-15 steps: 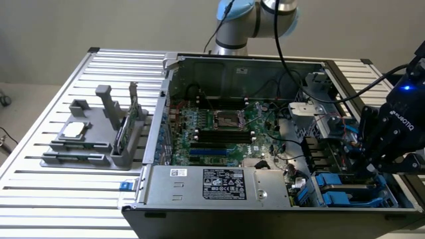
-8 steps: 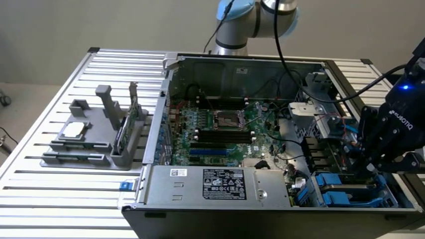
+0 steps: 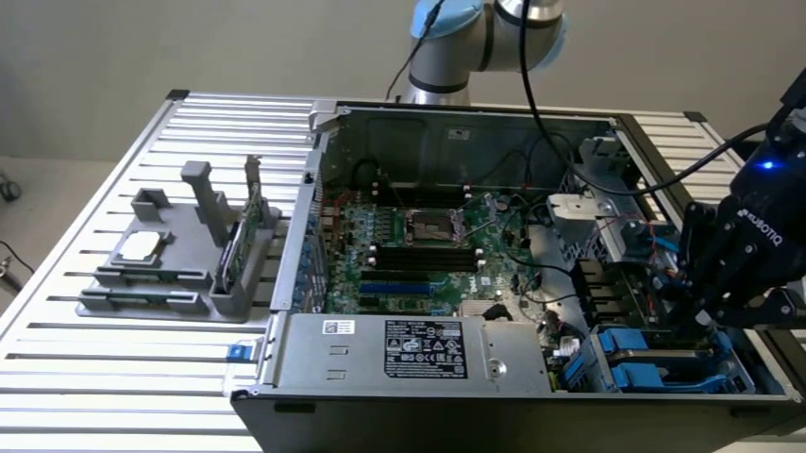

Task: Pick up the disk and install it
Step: 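Insert the first disk wire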

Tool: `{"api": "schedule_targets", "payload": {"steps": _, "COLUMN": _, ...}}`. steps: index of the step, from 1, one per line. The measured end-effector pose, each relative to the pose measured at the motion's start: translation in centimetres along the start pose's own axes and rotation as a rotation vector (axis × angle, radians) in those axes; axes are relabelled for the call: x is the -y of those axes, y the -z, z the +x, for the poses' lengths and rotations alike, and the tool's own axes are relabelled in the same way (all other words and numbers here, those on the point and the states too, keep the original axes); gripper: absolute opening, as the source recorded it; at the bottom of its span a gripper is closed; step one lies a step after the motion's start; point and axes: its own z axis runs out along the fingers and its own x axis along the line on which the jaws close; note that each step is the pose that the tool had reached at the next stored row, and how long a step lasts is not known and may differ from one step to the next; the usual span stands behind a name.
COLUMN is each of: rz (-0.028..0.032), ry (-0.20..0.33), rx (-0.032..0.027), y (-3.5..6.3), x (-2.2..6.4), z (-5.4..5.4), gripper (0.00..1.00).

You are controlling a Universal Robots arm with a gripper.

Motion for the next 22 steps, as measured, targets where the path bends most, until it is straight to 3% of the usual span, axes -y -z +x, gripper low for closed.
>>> {"api": "schedule_targets", "payload": {"steps": 7, "rz": 0.0020, "ry": -0.001, "rx": 0.0013, "y": -0.07, "x": 0.00, "z": 0.19, "gripper": 0.16}}
{"api": "schedule_targets", "payload": {"steps": 13, "rz": 0.0097, "ry": -0.001, "rx": 0.0050, "y": -0.02, "x": 0.01, "z": 0.20, "gripper": 0.16}}
{"api": "schedule_targets", "payload": {"steps": 22, "rz": 0.0179, "ry": 0.000, "rx": 0.0057, "y": 0.01, "x": -0.40, "z": 0.22, "gripper": 0.16}}
